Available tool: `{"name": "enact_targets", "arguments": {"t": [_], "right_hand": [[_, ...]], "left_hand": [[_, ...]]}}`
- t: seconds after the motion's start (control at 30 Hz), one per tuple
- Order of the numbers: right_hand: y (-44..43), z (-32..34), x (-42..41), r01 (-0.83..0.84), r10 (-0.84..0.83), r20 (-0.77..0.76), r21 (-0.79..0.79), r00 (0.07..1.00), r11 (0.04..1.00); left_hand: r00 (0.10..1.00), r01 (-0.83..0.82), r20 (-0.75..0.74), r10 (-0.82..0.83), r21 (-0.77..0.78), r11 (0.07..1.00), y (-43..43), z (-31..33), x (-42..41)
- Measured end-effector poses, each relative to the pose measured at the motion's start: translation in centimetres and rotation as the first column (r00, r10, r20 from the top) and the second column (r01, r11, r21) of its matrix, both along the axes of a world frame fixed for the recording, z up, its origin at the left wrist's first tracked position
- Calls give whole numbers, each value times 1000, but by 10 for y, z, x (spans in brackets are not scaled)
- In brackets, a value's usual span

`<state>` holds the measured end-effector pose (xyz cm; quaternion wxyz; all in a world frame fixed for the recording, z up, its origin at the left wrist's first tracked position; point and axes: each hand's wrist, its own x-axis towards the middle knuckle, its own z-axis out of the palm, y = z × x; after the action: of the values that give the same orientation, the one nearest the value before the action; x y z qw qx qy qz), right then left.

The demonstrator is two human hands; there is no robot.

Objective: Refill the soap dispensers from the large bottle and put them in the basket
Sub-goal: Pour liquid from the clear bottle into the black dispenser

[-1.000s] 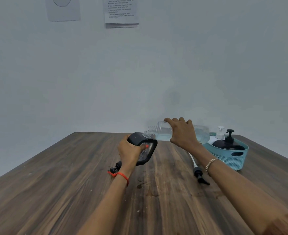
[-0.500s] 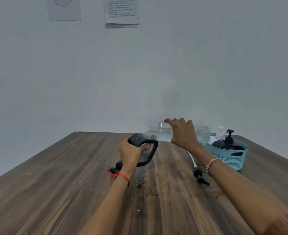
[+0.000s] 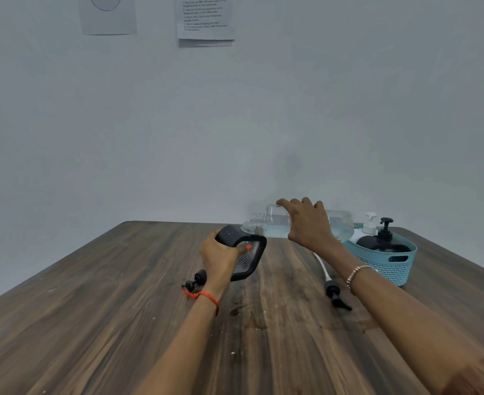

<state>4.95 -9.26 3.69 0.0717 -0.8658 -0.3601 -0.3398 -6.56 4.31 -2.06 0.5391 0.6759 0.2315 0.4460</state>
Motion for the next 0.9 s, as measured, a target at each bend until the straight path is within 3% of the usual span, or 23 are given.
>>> {"name": "enact_targets", "arguments": {"t": [0.9], "right_hand": [[1, -3, 1, -9, 9, -9, -23, 1000, 1000]], "left_hand": [[1000, 12, 16, -11, -38, 999, 1, -7, 0]]}}
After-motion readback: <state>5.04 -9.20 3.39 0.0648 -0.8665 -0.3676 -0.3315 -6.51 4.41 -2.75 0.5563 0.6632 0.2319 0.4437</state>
